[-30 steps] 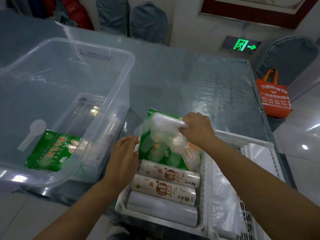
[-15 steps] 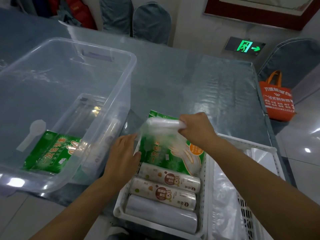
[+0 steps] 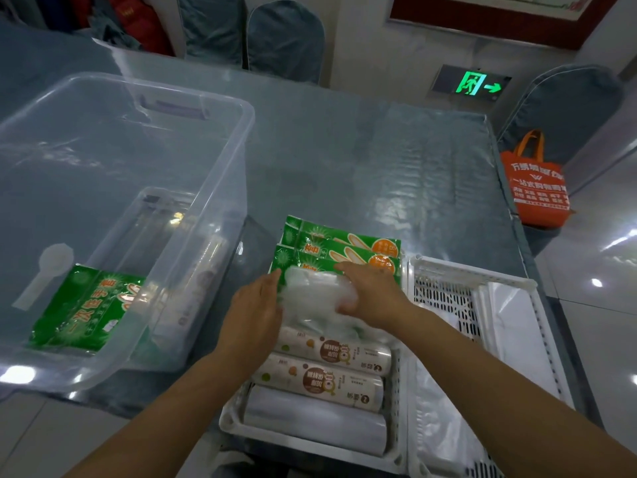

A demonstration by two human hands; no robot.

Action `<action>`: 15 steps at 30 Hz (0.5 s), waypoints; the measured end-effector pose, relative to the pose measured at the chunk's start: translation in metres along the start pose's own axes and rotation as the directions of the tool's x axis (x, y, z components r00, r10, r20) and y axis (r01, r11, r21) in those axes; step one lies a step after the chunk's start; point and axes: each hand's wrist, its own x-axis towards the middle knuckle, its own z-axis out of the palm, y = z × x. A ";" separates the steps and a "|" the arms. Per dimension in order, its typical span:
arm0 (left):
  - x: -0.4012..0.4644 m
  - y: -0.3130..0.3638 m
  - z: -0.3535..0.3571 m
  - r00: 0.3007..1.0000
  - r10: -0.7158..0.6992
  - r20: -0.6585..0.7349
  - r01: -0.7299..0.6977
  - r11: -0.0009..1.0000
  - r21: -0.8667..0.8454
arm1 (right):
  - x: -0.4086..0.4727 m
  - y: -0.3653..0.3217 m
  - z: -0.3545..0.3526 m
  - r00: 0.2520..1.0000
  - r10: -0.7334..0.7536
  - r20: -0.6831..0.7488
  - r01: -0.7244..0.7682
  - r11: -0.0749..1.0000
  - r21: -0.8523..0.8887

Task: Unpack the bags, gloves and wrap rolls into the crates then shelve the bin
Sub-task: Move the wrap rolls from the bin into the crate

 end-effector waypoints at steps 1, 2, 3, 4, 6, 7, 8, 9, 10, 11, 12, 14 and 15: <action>0.000 0.000 -0.001 0.998 -0.010 -0.065 0.009 1.000 -0.025 | -0.003 0.003 0.000 0.999 0.002 -0.040 -0.001 1.000 0.022; 0.000 0.000 -0.003 0.992 -0.004 -0.129 -0.001 0.999 -0.045 | -0.008 0.006 0.001 0.995 -0.001 -0.098 0.004 0.999 0.037; -0.002 0.002 -0.005 0.983 0.016 -0.185 -0.028 0.998 -0.061 | -0.013 0.009 0.001 0.986 -0.009 -0.164 0.015 0.999 0.035; -0.005 0.002 -0.006 0.976 0.043 -0.215 -0.060 0.996 -0.072 | -0.018 0.011 0.003 0.975 -0.022 -0.223 0.027 0.999 0.018; -0.011 0.001 -0.004 0.978 0.085 -0.192 -0.090 0.996 -0.021 | -0.026 0.013 0.008 0.962 -0.040 -0.269 0.032 0.999 -0.036; -0.014 0.000 -0.002 0.983 0.089 -0.161 -0.086 0.996 0.020 | -0.028 0.014 0.013 0.964 -0.043 -0.262 0.027 0.998 -0.065; -0.015 -0.001 0.000 0.988 0.082 -0.131 -0.077 0.996 0.044 | -0.029 0.014 0.017 0.968 -0.047 -0.245 0.024 0.995 -0.096; -0.016 -0.002 0.003 0.993 0.091 -0.079 -0.085 0.993 0.077 | -0.029 0.014 0.022 0.973 -0.058 -0.221 0.029 0.991 -0.133; -0.016 0.000 0.005 0.987 0.161 -0.021 -0.156 0.977 0.142 | -0.028 0.013 0.026 0.978 -0.074 -0.196 0.040 0.984 -0.173; -0.017 0.001 0.007 0.972 0.232 0.045 -0.237 0.955 0.178 | -0.027 0.013 0.029 0.981 -0.088 -0.171 0.051 0.977 -0.208; -0.017 0.000 0.011 0.960 0.268 0.080 -0.279 0.945 0.172 | -0.025 0.012 0.031 0.984 -0.096 -0.152 0.058 0.971 -0.233; -0.016 0.000 0.014 0.965 0.236 0.116 -0.246 0.965 0.087 | -0.023 0.013 0.032 0.986 -0.097 -0.132 0.059 0.963 -0.264; -0.015 0.001 0.014 0.967 0.228 0.111 -0.239 0.967 0.087 | -0.022 0.013 0.030 0.987 -0.097 -0.128 0.060 0.961 -0.272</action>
